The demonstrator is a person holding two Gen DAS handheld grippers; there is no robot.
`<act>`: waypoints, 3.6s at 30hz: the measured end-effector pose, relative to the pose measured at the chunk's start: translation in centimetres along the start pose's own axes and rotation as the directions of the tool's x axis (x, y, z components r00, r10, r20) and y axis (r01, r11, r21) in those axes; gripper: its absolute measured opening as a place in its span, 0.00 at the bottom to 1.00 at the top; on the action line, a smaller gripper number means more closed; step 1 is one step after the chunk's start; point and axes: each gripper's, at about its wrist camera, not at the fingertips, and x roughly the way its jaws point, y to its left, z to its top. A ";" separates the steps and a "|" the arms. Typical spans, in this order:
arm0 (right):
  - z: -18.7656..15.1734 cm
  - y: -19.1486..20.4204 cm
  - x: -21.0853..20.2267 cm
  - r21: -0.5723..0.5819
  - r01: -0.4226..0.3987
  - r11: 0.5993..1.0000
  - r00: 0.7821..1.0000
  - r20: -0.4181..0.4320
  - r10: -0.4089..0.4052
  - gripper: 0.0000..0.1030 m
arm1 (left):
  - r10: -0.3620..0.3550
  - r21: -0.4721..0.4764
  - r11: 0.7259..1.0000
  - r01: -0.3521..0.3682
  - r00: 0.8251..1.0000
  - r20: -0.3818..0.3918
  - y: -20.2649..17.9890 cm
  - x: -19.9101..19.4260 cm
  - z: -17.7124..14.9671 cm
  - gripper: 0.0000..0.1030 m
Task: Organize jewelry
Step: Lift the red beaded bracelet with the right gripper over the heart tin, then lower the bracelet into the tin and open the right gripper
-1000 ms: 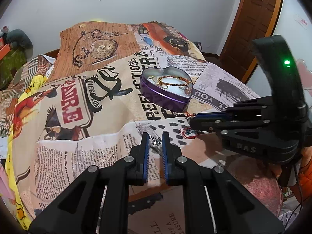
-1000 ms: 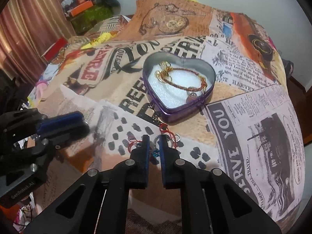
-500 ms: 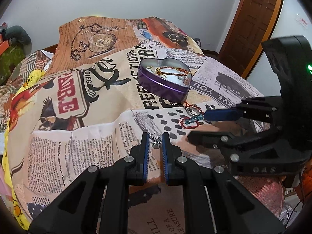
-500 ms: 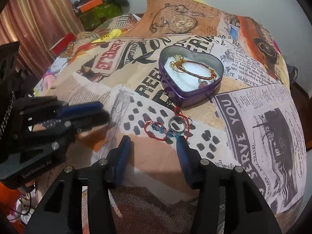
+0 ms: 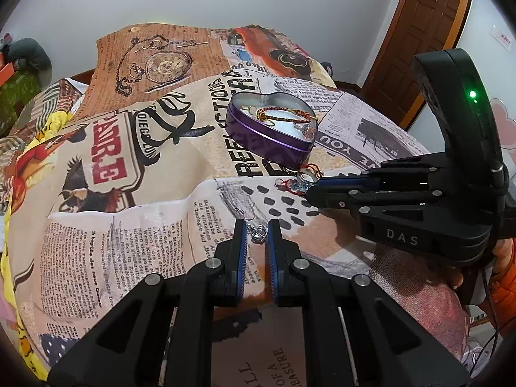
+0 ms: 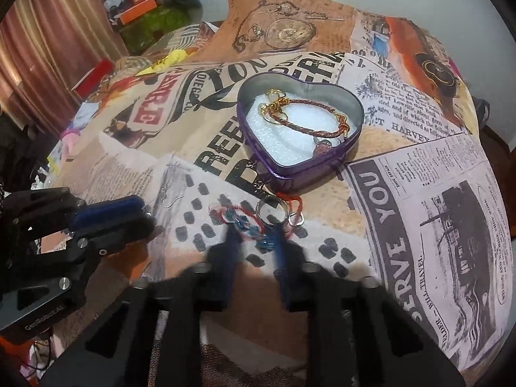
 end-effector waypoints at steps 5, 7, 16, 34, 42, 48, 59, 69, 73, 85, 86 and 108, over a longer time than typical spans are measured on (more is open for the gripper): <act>-0.1 0.0 -0.5 -0.004 0.015 1.000 1.000 0.023 -0.015 0.07 | 0.004 0.005 1.000 -0.004 1.000 0.011 -0.2 -0.6 0.2 0.11; -0.2 0.0 -0.9 0.000 0.017 1.000 0.999 0.038 -0.017 0.07 | 0.007 0.011 1.000 -0.007 1.000 0.018 -0.4 -1.0 0.4 0.11; -0.3 -0.4 -3.6 0.014 0.016 1.000 0.993 0.114 -0.018 0.07 | 0.015 0.013 1.000 -0.016 0.998 0.061 -0.8 -2.9 1.5 0.11; 1.7 -1.8 -9.0 0.057 0.031 0.998 0.956 0.291 -0.046 0.07 | 0.017 0.049 0.998 -0.025 0.988 0.155 -2.5 -4.2 5.7 0.11; 2.8 -2.3 -9.7 0.062 0.025 0.998 0.941 0.335 -0.044 0.07 | 0.016 0.062 0.998 -0.027 0.983 0.183 -2.9 -3.8 7.4 0.11; 3.7 -2.7 -9.7 0.064 0.013 0.998 0.934 0.356 -0.035 0.07 | 0.017 0.066 0.997 -0.030 0.981 0.191 -2.9 -3.1 8.6 0.11; 5.4 -3.5 -8.2 0.070 -0.030 0.997 0.934 0.358 0.003 0.07 | 0.032 0.061 0.997 -0.045 0.980 0.199 -2.3 -1.3 10.4 0.11; 6.2 -3.9 -5.2 0.050 -0.040 0.998 0.952 0.305 0.022 0.07 | 0.009 0.033 0.999 -0.014 0.988 0.152 -1.0 1.6 11.1 0.11; 6.0 -4.2 -3.7 0.050 -0.048 0.998 0.963 0.269 0.033 0.07 | 0.001 0.036 0.999 -0.005 0.994 0.112 -1.2 3.2 10.6 0.11; 5.4 -5.1 -0.9 0.050 -0.048 0.998 0.981 0.188 0.037 0.07 | -0.024 0.027 0.999 0.023 0.999 0.040 -0.9 5.5 10.0 0.11; 5.4 -5.1 -0.8 0.047 -0.044 0.998 0.982 0.186 0.034 0.07 | -0.025 0.028 0.999 0.024 0.999 0.038 -0.9 5.5 10.0 0.11; 5.5 -3.7 -1.8 -0.021 0.055 0.998 0.985 0.164 -0.051 0.12 | 0.011 0.002 1.000 -0.011 0.997 0.076 -0.2 2.0 10.0 0.17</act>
